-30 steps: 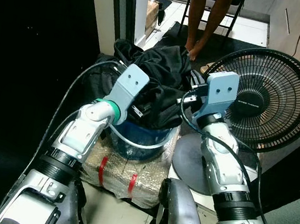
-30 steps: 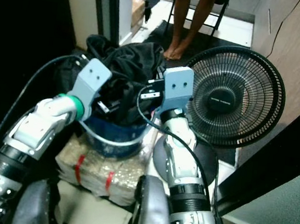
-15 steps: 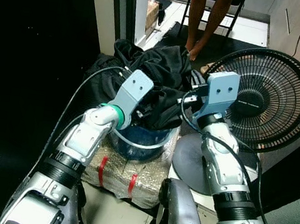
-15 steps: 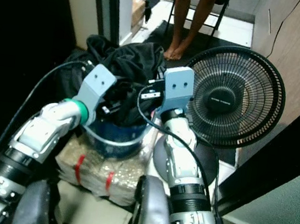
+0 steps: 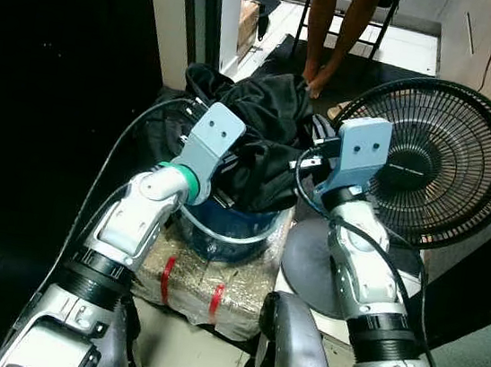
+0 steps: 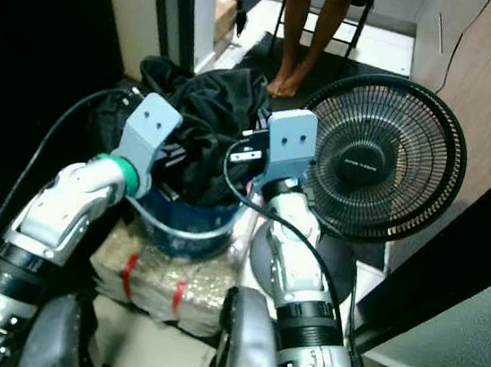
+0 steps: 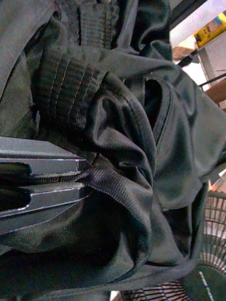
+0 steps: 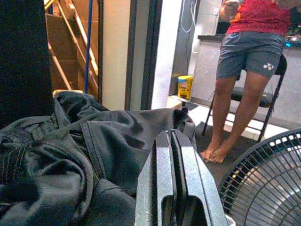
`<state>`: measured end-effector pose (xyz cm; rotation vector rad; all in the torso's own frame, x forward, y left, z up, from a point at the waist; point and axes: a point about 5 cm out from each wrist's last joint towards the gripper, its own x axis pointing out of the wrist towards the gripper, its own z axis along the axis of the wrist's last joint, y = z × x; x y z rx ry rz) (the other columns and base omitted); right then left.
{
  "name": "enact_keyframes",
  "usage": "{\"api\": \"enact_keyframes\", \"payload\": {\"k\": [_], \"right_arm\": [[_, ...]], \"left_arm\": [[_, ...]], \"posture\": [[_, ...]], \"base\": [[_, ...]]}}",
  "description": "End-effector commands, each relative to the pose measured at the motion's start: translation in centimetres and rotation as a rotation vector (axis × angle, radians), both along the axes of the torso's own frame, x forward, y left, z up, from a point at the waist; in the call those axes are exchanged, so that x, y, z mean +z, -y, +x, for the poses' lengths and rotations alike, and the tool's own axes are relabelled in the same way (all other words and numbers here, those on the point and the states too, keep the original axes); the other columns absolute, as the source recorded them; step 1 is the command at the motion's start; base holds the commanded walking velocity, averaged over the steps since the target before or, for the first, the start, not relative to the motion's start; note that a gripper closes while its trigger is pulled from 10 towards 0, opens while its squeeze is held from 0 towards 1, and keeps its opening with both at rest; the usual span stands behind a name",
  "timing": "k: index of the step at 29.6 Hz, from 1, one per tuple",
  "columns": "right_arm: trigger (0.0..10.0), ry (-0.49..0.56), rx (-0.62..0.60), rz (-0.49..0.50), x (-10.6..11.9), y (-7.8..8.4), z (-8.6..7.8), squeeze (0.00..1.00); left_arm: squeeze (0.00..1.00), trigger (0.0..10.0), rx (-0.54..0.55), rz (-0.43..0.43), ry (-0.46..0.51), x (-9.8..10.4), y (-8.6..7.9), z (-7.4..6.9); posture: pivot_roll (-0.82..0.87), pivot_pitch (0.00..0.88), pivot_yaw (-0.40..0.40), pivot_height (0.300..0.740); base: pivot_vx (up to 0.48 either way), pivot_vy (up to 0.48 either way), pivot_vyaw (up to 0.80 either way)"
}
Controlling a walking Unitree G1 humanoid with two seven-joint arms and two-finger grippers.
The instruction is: Clothes washing
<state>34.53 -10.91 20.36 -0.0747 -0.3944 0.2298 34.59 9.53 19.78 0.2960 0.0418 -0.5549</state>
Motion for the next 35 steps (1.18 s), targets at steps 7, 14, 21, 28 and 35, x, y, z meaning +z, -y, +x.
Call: {"api": "enact_keyframes", "payload": {"k": [7,14,21,28,35], "right_arm": [[10.0,-0.01,-0.005,0.01,-0.4,0.0,-0.1,0.0],[10.0,-0.007,-0.005,0.013,-0.3,-0.1,-0.2,0.0],[10.0,-0.007,-0.005,0.013,-0.3,-0.1,-0.2,0.0],[10.0,-0.007,-0.005,0.013,-0.3,-0.1,-0.2,0.0],[10.0,-0.008,-0.002,0.063,-0.2,-0.2,-0.2,0.0]], "left_arm": [[0.0,6.0,-0.07,-0.108,0.236,4.1,0.3,-1.7],[0.0,6.0,-0.078,-0.126,0.271,4.7,0.4,-2.1],[0.0,6.0,-0.078,-0.126,0.269,4.8,0.3,-2.2],[0.0,6.0,-0.079,-0.127,0.271,4.8,0.3,-2.2],[0.0,10.0,-0.034,-0.201,0.307,5.7,-0.1,-2.5]], "posture": [[-0.03,0.047,0.038,0.48],[-0.03,0.047,0.038,0.48],[-0.03,0.047,0.038,0.48],[-0.03,0.047,0.038,0.48],[-0.02,0.042,0.038,0.485]], "base": [[0.0,0.0,0.0],[0.0,0.0,0.0],[0.0,0.0,0.0],[0.0,0.0,0.0],[0.0,0.0,0.0]]}}
